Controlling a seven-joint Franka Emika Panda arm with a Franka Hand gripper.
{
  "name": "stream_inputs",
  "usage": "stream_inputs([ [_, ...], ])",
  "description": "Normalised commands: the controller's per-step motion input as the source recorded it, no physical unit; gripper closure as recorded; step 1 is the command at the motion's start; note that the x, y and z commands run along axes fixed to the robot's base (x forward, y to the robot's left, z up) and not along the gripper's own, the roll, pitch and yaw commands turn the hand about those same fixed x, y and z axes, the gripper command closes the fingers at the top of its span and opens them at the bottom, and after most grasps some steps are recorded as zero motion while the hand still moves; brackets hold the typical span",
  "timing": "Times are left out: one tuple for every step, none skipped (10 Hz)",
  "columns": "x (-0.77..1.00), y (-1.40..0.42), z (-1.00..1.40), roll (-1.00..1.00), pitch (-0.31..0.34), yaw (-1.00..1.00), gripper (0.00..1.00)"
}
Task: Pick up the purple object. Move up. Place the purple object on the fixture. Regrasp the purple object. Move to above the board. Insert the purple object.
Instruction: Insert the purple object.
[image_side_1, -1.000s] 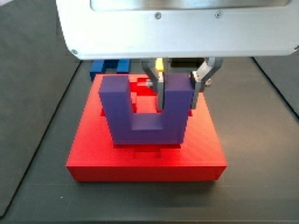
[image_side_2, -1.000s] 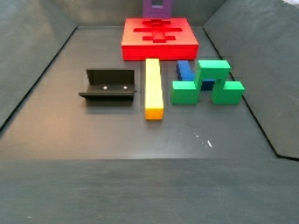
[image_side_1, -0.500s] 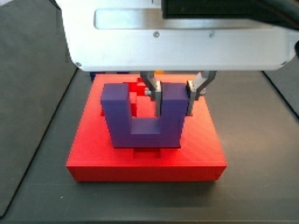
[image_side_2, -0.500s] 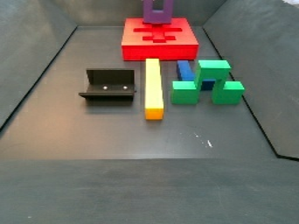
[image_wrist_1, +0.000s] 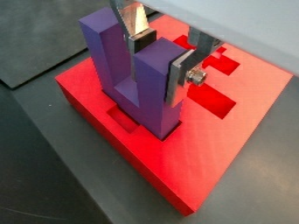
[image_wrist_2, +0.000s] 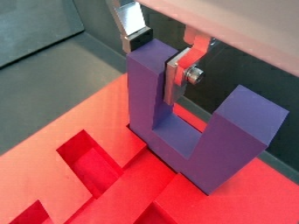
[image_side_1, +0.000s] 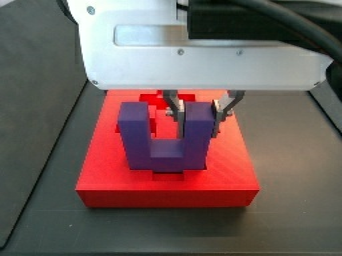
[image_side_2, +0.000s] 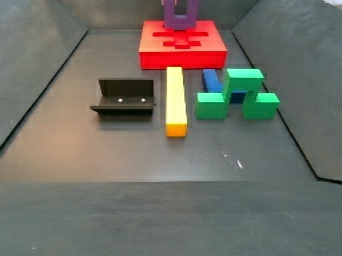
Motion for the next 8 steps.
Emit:
stream_inputs([
  [0.07, 0.0, -0.36, -0.04, 0.0, 0.0, 1.0],
  [0.07, 0.0, -0.5, -0.04, 0.0, 0.0, 1.0],
  [0.03, 0.0, -0.59, 0.0, 0.0, 0.0, 1.0],
  [0.0, -0.02, -0.73, 0.13, 0.0, 0.0, 1.0],
  [0.01, -0.01, -0.75, 0.13, 0.0, 0.0, 1.0],
  [0.09, 0.0, -0.76, 0.11, 0.0, 0.0, 1.0],
  [0.14, 0.0, -0.68, 0.07, 0.0, 0.0, 1.0],
  [0.05, 0.0, -0.29, 0.03, 0.0, 0.0, 1.0],
])
